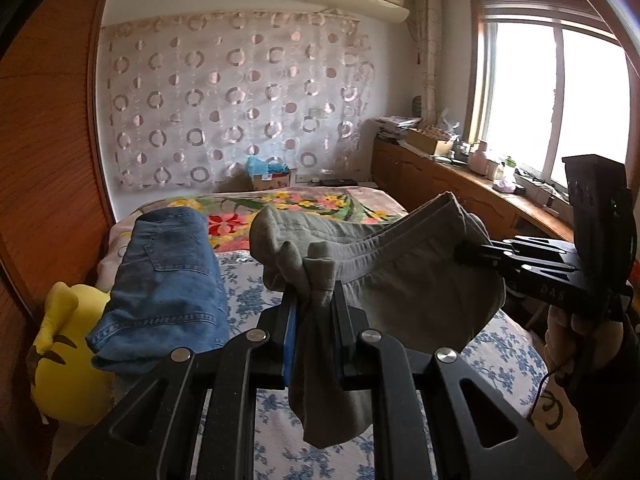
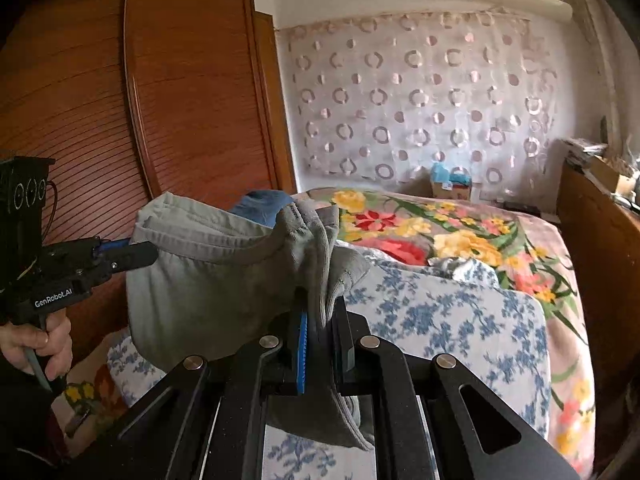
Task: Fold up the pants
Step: 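Lift the pants with the left tool and carry them onto the jeans stack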
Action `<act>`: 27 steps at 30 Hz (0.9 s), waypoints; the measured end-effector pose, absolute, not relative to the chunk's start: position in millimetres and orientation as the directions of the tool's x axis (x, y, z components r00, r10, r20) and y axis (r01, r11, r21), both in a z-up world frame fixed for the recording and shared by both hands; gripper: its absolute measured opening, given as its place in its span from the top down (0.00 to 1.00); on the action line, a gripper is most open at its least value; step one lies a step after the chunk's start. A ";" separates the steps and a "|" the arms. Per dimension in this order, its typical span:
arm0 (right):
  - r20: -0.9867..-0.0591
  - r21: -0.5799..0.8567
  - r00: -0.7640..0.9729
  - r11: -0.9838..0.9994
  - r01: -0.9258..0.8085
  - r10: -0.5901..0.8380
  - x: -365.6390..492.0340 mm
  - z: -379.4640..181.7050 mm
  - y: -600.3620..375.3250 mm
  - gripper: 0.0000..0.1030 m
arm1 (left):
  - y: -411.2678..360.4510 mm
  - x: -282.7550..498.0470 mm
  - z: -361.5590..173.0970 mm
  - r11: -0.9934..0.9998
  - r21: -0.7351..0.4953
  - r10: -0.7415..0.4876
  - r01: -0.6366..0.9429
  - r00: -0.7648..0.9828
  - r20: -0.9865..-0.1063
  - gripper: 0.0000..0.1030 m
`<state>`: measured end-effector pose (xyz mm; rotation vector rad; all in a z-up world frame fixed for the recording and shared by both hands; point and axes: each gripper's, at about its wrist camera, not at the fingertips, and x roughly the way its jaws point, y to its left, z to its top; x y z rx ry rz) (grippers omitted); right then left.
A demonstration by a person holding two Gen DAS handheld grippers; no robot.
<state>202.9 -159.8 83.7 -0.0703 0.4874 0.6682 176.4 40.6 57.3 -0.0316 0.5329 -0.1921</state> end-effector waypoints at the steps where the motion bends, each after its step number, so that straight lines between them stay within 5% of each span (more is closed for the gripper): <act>1: -0.457 0.092 0.672 0.783 -0.615 0.582 208.4 82.2 -158.7 0.91 | 45.3 180.4 56.1 0.983 -0.083 -0.186 0.167 0.842 -0.506 0.85; 27: -0.479 0.009 0.618 0.708 -0.707 0.623 350.7 90.7 -55.5 0.91 | 132.2 263.0 57.0 0.998 -0.060 -0.051 0.023 0.854 -0.518 0.85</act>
